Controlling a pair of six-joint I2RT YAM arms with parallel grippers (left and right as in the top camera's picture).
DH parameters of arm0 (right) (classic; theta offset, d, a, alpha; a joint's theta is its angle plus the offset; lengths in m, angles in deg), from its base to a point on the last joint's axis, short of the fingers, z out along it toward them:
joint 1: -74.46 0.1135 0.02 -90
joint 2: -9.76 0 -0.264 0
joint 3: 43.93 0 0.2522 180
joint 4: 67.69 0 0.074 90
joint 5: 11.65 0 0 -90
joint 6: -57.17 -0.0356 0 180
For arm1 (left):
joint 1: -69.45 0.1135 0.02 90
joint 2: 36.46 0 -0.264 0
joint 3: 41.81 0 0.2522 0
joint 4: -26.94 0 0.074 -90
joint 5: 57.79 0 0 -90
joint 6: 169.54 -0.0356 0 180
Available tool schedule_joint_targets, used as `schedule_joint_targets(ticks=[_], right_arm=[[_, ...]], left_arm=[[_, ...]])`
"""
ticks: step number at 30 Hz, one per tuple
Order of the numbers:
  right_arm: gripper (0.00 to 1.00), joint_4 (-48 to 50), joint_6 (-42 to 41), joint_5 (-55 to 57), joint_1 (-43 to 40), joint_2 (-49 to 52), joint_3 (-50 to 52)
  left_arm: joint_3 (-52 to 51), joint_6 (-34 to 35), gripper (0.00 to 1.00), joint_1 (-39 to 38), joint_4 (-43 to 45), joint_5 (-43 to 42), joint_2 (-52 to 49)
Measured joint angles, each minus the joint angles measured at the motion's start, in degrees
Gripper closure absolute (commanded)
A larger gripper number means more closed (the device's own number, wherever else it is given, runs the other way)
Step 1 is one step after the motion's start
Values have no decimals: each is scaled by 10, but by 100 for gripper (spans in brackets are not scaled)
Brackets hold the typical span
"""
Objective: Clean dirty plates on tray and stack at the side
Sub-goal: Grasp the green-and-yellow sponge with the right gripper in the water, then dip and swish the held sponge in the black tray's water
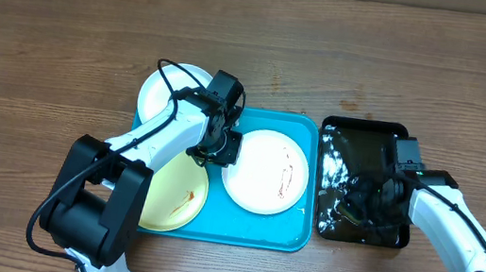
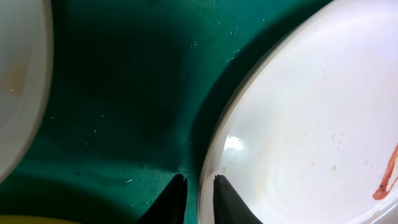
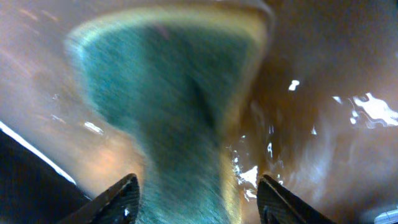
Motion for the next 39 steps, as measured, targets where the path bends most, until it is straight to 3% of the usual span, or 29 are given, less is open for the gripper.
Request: schedule_joint_targets(ticks=[5,6,7,8,9,11,17,19,20,21,28,39], right_arm=[[40,-21,0,0,0,0,0],[48,-20,0,-1,0,0,0],[63,-18,2,-1,0,0,2],[87,-12,2,-2,0,0,5],[96,-7,3,-2,0,0,8],[96,1,-1,-3,0,0,14],[62,-23,27,-33,0,1,7],[25,-57,45,-43,0,3,-19],[13,-74,58,-46,0,5,-38],[7,-87,68,-43,0,5,-58],[6,-67,107,46,0,5,-114],[14,71,116,81,0,7,-13]], left_arm=[[0,0,82,0,0,0,0],[0,0,82,0,0,0,0],[0,0,82,0,0,0,0],[0,0,82,0,0,0,0],[0,0,82,0,0,0,0],[0,0,81,0,0,0,0],[0,2,81,0,0,0,0],[0,2,81,0,0,0,0],[0,2,81,0,0,0,0],[0,2,81,0,0,0,0],[0,2,81,0,0,0,0],[0,2,80,0,0,0,0]])
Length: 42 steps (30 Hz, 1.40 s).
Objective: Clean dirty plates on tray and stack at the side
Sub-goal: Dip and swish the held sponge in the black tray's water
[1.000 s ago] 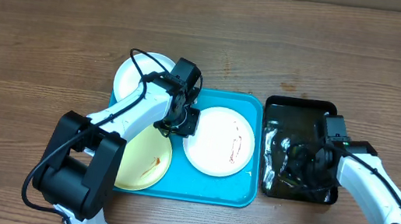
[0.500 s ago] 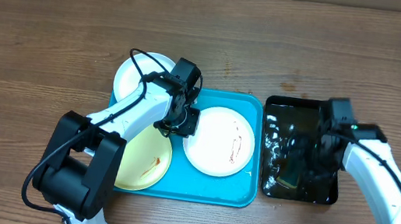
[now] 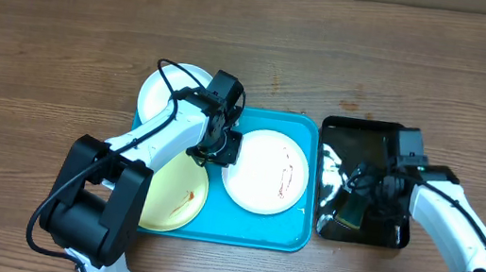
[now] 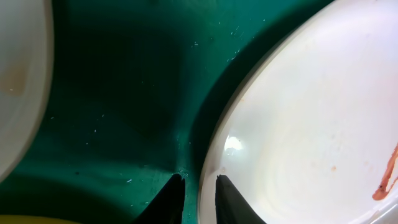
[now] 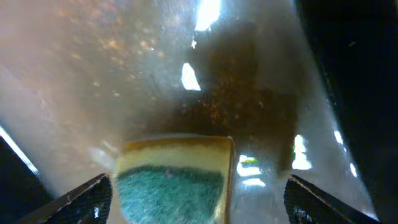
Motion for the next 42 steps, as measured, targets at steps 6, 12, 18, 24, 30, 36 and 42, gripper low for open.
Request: schedule_joint_targets(ticks=[6,12,18,24,30,36,42], right_arm=[[96,55,2,-12,0,0,24],[80,62,21,-19,0,0,24],[16,-62,68,-43,0,0,-30],[0,-104,84,-63,0,0,-42],[0,-52,86,-83,0,0,12],[89,-21,90,-112,0,-8,33],[96,-78,91,-122,0,-1,16]], left_arm=[[0,0,80,0,0,0,0],[0,0,79,0,0,0,0],[0,0,75,0,0,0,0],[0,0,74,0,0,0,0],[0,0,75,0,0,0,0],[0,0,79,0,0,0,0],[0,1,65,0,0,0,0]])
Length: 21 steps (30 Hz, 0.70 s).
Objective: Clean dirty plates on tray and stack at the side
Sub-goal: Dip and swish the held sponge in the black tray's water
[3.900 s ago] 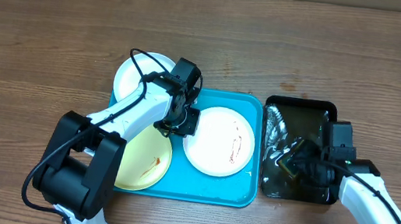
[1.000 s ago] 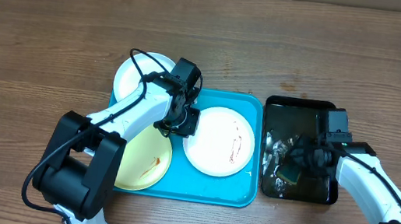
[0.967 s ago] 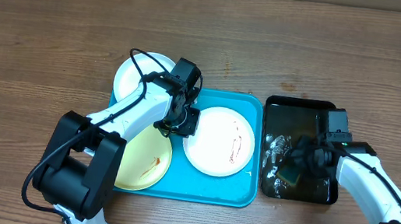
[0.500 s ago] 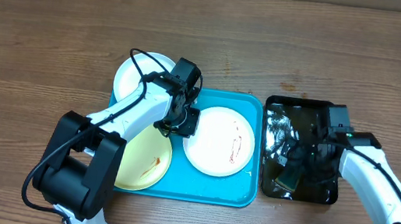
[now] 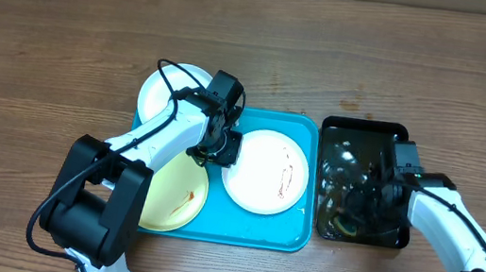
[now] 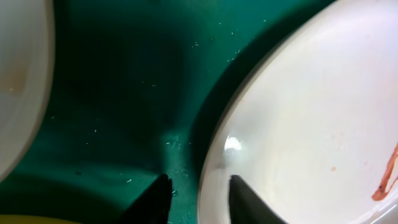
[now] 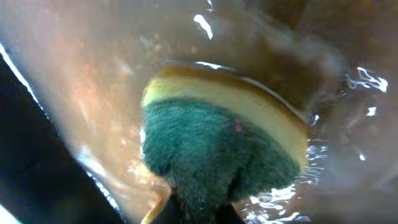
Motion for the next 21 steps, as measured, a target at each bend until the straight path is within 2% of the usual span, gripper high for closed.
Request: schedule_joint_targets(ticks=[2,4,8,16,21], right_arm=[[96,-26,1,9,0,2,-26],[96,-50,1,20,0,2,-57],[96,-67,-2,50,-1,2,-93],[96,-45,-1,88,-3,2,-94],[96,-45,1,105,-2,2,-94]], left_arm=[[0,1,66,0,1,0,0],[0,1,72,0,2,0,0],[0,3,96,0,2,0,0],[0,4,96,0,4,0,0],[0,40,96,0,4,8,0]])
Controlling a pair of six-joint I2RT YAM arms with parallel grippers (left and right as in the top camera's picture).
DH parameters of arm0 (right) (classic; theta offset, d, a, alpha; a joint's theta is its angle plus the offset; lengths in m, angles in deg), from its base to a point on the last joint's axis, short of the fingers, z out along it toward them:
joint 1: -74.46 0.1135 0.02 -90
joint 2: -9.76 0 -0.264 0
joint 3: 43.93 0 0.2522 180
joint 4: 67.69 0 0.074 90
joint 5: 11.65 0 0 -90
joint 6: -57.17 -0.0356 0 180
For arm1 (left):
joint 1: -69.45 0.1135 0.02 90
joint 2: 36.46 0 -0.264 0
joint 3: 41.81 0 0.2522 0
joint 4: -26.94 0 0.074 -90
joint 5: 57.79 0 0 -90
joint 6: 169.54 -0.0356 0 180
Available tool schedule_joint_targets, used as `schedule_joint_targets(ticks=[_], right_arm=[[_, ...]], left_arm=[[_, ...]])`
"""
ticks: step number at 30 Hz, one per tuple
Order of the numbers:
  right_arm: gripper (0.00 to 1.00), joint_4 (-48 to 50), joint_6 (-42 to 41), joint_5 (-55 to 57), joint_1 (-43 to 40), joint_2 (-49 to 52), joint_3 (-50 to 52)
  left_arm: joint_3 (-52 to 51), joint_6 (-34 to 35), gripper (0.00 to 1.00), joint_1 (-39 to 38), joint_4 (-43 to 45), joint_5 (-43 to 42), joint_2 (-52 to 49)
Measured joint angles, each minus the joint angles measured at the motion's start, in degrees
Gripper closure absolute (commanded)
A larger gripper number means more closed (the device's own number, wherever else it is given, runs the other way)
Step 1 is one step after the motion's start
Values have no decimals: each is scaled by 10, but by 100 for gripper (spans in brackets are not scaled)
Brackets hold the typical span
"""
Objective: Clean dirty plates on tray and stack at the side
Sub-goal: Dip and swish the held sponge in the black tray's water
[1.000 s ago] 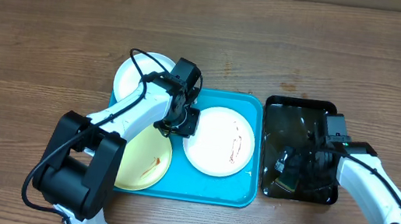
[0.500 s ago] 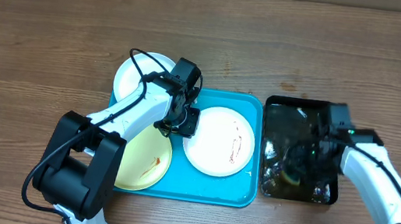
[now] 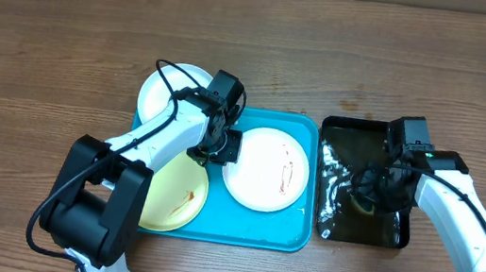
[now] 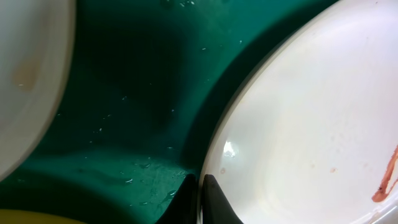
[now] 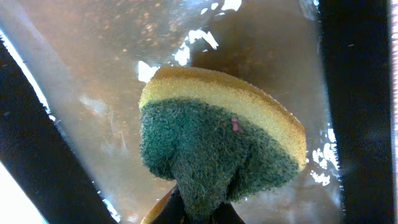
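A white plate (image 3: 265,171) with red streaks lies on the right half of the blue tray (image 3: 239,231). My left gripper (image 3: 223,146) is shut on its left rim; in the left wrist view the jaws (image 4: 200,190) pinch that rim of the plate (image 4: 298,124). A yellow plate (image 3: 176,193) with a red smear lies at the tray's front left. My right gripper (image 3: 377,188) is shut on a green-and-yellow sponge (image 5: 217,143), held just above the brown water of the black tub (image 3: 364,124).
Another white plate (image 3: 173,93) sits at the tray's far left corner, partly on the wooden table (image 3: 67,35). The tub stands right against the tray's right side. My left arm's cable loops over that far plate.
My left jaws, which stood apart astride the white plate's rim, are now shut on it. My right gripper has lifted the sponge out of the water and sits farther back over the tub.
At first my right gripper was open over the sponge in the tub's water while the left jaws stood at the white plate's rim. The right gripper was then shut on the sponge in the water. Now the sponge is above the water and the left gripper pinches the rim.
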Motion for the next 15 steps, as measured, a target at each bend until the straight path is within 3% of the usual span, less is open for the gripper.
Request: schedule_joint_targets(ticks=[3,6,8,15], right_arm=[[96,0,-2,16,0,0,0],[96,-17,-2,26,0,0,-8],[96,-40,-3,28,0,0,-26],[96,-117,-14,31,0,0,-112]], left_arm=[[0,14,90,0,0,3,0],[0,23,74,0,1,12,0],[0,31,73,0,-1,20,0],[0,36,94,0,-5,32,0]])
